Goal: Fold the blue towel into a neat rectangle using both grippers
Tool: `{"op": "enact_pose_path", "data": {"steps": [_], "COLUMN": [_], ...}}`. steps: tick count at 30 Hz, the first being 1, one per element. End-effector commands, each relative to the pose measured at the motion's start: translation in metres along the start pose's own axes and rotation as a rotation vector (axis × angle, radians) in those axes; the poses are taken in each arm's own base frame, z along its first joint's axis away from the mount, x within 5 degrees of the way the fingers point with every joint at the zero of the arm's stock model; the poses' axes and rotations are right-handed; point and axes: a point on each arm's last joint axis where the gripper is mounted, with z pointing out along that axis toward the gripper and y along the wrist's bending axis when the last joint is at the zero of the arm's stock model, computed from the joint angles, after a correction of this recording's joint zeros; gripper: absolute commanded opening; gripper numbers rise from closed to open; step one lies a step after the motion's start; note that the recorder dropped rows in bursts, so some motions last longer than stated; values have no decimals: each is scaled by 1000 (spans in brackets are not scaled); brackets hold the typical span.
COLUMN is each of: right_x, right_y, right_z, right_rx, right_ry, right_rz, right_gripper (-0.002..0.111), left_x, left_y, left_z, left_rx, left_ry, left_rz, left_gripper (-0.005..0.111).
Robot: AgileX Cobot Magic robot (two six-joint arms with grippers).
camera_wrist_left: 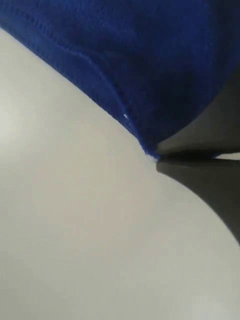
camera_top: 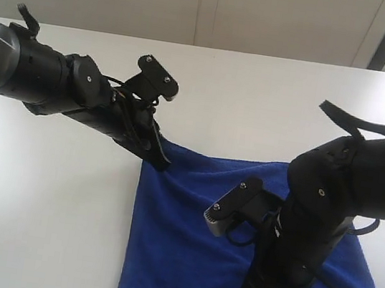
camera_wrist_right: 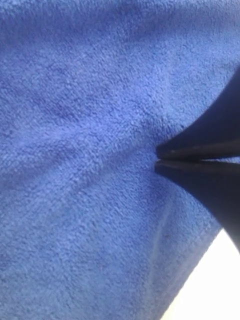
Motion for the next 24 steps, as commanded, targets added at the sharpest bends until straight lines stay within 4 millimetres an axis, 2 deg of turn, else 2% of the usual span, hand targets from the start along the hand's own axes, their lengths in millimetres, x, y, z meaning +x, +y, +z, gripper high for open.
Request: {"op": "enact_pose_path", "data": {"steps": [1, 4, 6, 8, 12, 14, 16, 19, 22, 24], "right_x": [2, 2, 2, 2, 2, 0, -2, -3, -5, -10], "right_y": [0, 0, 0, 0, 0, 0, 0, 0, -1, -3], "right_z": [-1, -1, -1, -1, -1, -1, -1, -4, -21, -41], "right_rx": [-3, -3, -3, -4, -4, -1, 4, 2, 17, 51], "right_ry": [-3, -3, -5, -6, -6, -22, -50, -43, -87, -163], "right_rz": [9, 9, 9, 10, 10, 11, 11, 10, 2, -19], "right_gripper": [0, 0, 0, 0, 0, 0, 0, 0, 0, 0], "left_x": [3, 6, 8, 10, 10, 9, 7, 0, -12, -19], "left_y": [3, 4, 3, 3, 3, 5, 7, 9, 8, 5], "left_z": [-2, 0, 2, 5, 6, 6, 5, -4, -23, -39], "left_rx": [26, 37, 43, 45, 37, 19, -3, -21, -7, 25], "left_ry": [22, 37, 46, 55, 53, 40, 19, -16, -55, -69], "left_rz": [-53, -57, -58, -57, -55, -55, -70, -67, -61, -54], "left_gripper": [0, 0, 6, 19, 53, 64, 68, 68, 68, 68]}}
